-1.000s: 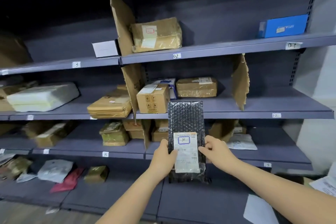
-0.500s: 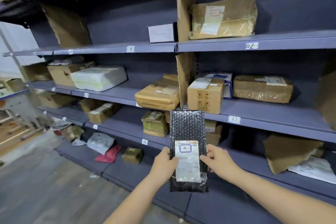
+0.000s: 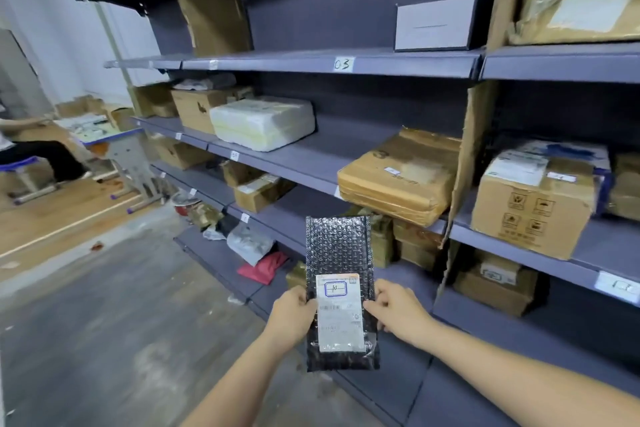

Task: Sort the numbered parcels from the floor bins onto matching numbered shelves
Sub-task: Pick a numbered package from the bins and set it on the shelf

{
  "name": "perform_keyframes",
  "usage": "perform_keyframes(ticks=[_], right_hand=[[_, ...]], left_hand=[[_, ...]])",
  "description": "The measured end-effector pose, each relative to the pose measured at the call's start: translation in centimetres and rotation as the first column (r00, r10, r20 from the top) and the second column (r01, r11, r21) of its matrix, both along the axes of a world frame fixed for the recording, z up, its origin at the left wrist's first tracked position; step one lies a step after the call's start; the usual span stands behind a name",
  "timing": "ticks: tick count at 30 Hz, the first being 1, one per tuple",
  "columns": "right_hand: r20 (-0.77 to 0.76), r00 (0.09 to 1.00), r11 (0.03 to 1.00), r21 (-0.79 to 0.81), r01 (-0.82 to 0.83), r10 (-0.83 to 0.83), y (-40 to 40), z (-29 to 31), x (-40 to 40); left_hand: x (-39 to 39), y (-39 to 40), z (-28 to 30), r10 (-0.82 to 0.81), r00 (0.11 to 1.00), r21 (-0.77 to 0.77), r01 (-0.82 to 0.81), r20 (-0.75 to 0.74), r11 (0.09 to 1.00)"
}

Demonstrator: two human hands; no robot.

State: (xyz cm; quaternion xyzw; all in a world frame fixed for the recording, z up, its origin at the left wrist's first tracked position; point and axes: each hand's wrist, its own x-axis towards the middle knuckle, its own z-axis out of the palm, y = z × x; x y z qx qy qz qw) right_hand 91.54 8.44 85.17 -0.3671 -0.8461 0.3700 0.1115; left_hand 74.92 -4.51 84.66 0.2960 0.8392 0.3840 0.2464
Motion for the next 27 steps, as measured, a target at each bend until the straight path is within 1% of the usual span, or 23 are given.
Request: perform_keyframes(ticks=[4, 7, 12, 20, 27], right_hand=[[0.016, 0.998, 0.998, -0.039, -0.054, 0.055, -1.0, -0.6, -5.6], [0.016, 0.997, 0.996, -0.047, -0.075, 0.076, -1.8, -0.5, -10.6], [-0.01, 0.997, 0.995, -0.071, -0.071, 0.07, -4.5, -0.1, -19.9], [-0.037, 0.997, 0.995, -0.067, -0.076, 0.074, -9.6, 1.8, -34.0], [-0.025, 0.991, 0.991, -0.046, -0.129, 0.128, -11.6, 1.6, -44.4]], left_hand=[[-6.2, -1.3, -2.1, 0.046, 0.998, -0.024, -0.045, 0.045, 0.999], [-11.0, -2.3, -2.2, 0.069, 0.996, -0.001, -0.069, 0.053, 0.998], [-20.0, -4.8, -0.9, 0.053, 0.999, 0.017, -0.053, 0.007, 0.998], [-34.1, -9.8, 1.7, 0.007, 0.994, -0.038, -0.012, -0.112, 0.999], [-43.6, -12.9, 0.9, 0.102, 0.993, -0.036, -0.104, -0.059, 0.994]])
